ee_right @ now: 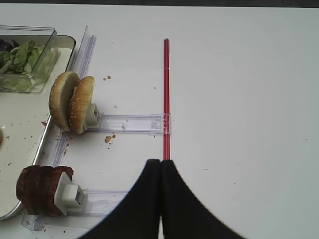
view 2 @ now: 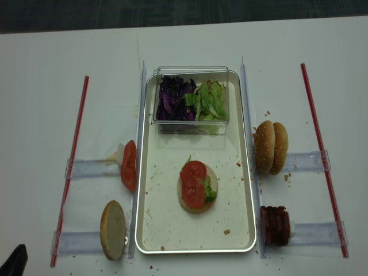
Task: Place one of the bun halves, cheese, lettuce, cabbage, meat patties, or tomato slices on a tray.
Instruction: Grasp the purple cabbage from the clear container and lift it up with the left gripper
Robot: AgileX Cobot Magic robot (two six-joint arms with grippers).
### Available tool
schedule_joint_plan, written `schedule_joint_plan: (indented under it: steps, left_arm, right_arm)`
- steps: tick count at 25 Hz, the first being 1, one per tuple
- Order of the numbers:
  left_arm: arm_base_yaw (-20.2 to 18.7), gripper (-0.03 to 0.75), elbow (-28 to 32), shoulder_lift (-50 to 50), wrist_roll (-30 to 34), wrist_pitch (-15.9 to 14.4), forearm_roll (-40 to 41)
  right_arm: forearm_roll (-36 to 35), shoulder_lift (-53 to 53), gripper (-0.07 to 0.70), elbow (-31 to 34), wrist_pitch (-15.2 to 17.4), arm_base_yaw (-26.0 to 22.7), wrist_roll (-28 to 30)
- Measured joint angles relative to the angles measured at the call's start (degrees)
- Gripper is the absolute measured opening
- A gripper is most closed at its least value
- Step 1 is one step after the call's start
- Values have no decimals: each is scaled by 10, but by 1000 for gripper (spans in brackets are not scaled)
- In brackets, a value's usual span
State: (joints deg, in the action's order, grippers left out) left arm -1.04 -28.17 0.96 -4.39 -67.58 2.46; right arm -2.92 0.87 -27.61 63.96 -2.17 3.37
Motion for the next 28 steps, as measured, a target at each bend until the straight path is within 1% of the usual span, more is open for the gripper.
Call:
schedule_joint_plan:
  steps: [12,15,21,28]
  left_arm:
    - [0,546,0,-5,0,-1,0]
    - [0,546,0,-56,0,-2,0]
    - [0,546,0,-208,0,-2,0]
    - [0,546,0,-355,0,6,0]
  right_arm:
    - [0,0,315,0,1,0,1]
    - [0,0,315,0,1,0,1]
    - [0,0,315,0,1,0,1]
    - [0,0,315,0,1,0,1]
